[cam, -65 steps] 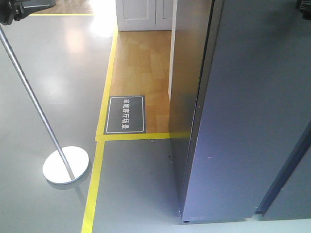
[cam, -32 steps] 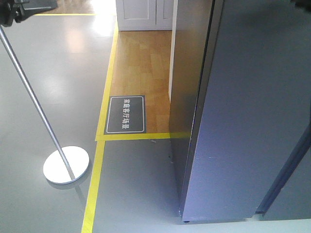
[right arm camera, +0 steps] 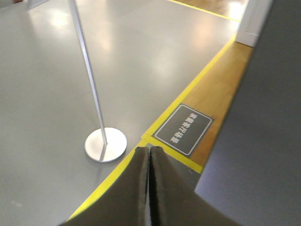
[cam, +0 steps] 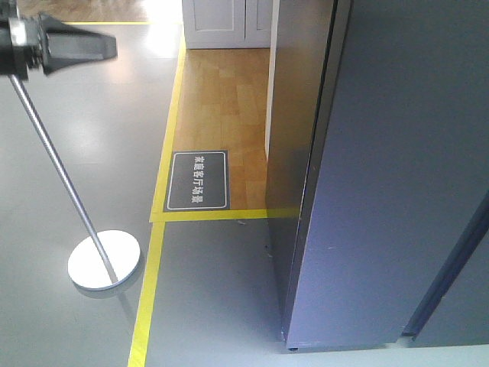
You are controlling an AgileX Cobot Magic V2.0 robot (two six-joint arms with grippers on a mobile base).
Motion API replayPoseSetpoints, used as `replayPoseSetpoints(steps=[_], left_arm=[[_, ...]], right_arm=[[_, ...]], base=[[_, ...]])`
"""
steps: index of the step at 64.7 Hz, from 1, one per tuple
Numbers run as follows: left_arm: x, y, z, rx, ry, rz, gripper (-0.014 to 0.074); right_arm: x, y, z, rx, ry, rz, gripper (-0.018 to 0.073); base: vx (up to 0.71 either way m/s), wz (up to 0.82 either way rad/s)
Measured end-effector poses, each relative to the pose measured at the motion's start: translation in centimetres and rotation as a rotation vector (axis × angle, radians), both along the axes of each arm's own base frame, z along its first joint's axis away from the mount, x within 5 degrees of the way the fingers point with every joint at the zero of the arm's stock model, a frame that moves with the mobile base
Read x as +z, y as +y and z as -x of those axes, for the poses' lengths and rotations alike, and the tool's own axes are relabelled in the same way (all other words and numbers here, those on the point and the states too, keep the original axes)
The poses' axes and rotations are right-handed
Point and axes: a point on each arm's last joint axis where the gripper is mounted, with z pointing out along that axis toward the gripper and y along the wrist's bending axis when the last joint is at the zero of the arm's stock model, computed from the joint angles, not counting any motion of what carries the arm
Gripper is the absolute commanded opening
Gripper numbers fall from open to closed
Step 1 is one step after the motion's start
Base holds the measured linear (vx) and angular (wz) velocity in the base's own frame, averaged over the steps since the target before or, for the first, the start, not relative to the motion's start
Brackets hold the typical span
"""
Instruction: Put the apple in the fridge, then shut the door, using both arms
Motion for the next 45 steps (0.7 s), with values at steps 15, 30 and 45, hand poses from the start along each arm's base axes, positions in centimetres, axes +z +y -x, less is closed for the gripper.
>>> replayPoseSetpoints(steps=[15,30,45], left_arm=[[-2.0,-1.3,4.8,0.041,0.062,-0.002,-0.0008],[-3.6,-1.1,10.3,0.176,0.057,-0.017,-0.0008],[-6.2,-1.4,17.7,0.209,0.018,-0.019,-0.0008]], right_arm=[[0.9,0.4,2.1,0.028,-0.048,0.020,-0.0006],[-3.7,0.1,1.8,-0.030,0.011,-0.026,-0.0006],[-11.3,-0.2,7.2,-0.062,0.038,-0.002,-0.0006]], base=[[0.00,0.00],[0.00,0.00],[0.00,0.00]])
